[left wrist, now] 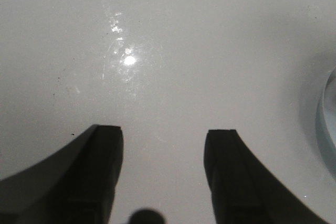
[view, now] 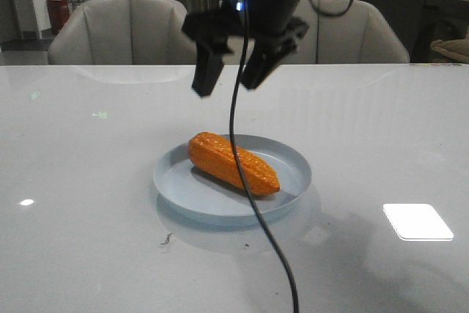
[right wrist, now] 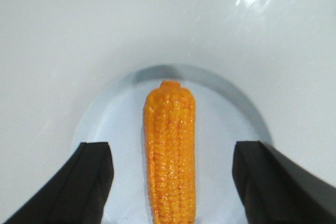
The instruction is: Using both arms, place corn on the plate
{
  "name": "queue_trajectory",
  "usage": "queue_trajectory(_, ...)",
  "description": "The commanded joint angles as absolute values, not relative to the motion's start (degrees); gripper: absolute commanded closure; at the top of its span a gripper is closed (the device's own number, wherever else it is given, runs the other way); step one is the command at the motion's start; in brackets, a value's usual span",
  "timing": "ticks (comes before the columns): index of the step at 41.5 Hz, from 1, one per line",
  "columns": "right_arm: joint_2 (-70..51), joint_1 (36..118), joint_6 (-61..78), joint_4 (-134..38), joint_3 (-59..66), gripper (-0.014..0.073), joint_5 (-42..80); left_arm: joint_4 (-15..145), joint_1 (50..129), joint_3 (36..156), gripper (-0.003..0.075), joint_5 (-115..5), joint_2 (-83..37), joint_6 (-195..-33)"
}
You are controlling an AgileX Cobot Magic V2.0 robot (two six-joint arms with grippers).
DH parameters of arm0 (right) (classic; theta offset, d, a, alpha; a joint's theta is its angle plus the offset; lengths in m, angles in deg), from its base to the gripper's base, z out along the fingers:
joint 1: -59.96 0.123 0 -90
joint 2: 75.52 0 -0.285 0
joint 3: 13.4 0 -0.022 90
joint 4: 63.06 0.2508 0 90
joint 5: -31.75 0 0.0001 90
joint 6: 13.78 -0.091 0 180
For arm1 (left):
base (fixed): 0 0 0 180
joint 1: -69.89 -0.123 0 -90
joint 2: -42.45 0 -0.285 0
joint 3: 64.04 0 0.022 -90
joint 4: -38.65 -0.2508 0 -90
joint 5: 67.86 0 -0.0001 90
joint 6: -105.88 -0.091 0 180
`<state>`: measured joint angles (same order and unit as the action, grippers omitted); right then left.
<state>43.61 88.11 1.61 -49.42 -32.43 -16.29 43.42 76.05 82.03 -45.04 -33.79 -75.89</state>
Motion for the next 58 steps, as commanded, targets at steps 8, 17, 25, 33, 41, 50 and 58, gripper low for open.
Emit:
queue_trajectory(8,27.2,78.0,-3.1,-48.5,-34.4,0.0011,-17.2,43.9,75.9,83.4,0.0302,-48.5,-32.2,-75.8)
queue_trajectory(17,15.2,68.2,-3.1,-48.5,-22.9,0.0011,-14.4,43.9,75.9,83.4,0.0302,-50.8,-32.2,-75.8)
queue_trajectory(25,2.0,62.4,-3.1,-48.5,-1.1,0.0011,-1.4,43.9,75.9,83.4,0.0302,-54.4,-32.2,-75.8)
queue_trajectory(33,-10.7,61.5,-3.1,-48.5,16.9,0.0011,8.2,43.9,75.9,83.4,0.0302,-58.7,-32.2,-75.8)
queue_trajectory(41,-16.9,61.5,-3.1,-48.5,24.5,0.0011,9.4,43.9,75.9,83.4,0.0302,-59.8,-32.2,-75.8)
queue_trajectory(50,-17.3,61.5,-3.1,-48.5,25.0,0.0011,7.8,43.9,75.9,83.4,0.0302,-61.8,-32.2,-75.8)
queue_trajectory(58,-17.3,61.5,-3.1,-48.5,25.0,0.0011,7.8,43.9,75.9,83.4,0.0332,-63.3,-32.2,-75.8)
